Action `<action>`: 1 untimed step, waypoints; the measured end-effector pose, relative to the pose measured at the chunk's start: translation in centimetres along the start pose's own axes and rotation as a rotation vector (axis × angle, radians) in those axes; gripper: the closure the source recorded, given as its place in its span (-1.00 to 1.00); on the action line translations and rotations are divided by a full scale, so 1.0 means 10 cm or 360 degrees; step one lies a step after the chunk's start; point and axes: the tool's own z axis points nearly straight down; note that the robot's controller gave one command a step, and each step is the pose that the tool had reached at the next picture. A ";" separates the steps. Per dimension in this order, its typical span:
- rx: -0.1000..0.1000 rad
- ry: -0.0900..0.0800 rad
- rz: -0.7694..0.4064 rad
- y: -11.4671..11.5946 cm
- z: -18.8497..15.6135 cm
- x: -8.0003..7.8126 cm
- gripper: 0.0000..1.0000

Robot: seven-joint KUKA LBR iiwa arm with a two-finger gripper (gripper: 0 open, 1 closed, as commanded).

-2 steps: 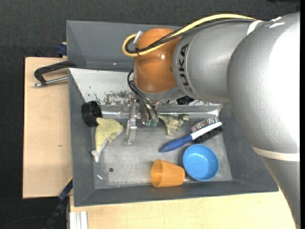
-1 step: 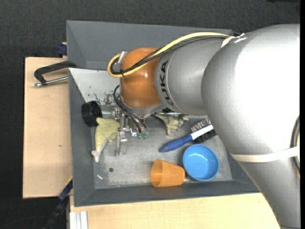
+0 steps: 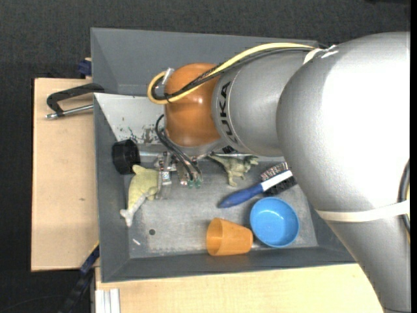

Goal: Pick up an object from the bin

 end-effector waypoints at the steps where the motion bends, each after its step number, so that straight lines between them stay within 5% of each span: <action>1: -0.0006 -0.0025 0.0030 0.09 -1.82 -0.08 1.00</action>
Offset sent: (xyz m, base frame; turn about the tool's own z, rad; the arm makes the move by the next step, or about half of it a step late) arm 0.0045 0.0080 0.1750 0.0201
